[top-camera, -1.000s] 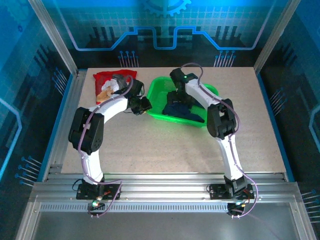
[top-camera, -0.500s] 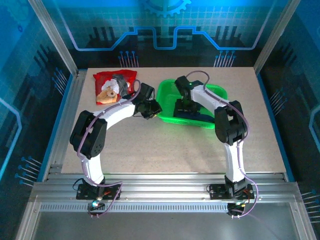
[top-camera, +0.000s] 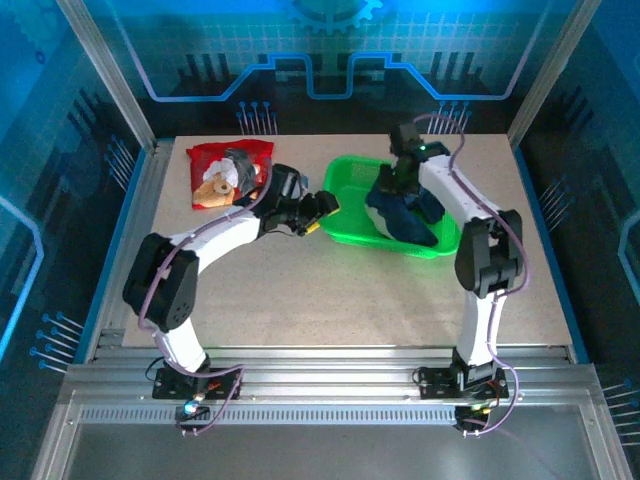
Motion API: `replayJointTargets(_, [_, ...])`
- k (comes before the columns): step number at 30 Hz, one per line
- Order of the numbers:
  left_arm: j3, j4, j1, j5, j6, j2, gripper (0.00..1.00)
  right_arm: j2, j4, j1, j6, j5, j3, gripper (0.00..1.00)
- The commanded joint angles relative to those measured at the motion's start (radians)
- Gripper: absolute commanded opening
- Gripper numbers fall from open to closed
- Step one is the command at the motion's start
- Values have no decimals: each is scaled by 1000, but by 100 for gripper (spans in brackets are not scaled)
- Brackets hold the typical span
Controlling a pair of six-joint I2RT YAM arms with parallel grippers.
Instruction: Fold and stack the t-shirts
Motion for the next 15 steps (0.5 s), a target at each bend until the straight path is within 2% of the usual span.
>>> replayJointTargets(1, [18,26,68,37,45,-130,90,-144,45,23,-70,-156,180,0])
replayJointTargets(4, [39,-26,129,0,99,-228,99,-176,52,57,-87,-283,323,0])
replayJointTargets(10, [87,-195,236,-98,228,-370,99,-152,87,170,-45,-433,643,0])
replayJointTargets(15, [101,-335,332,-274,269,-502,99,-87,191,262,101,-543,833,0])
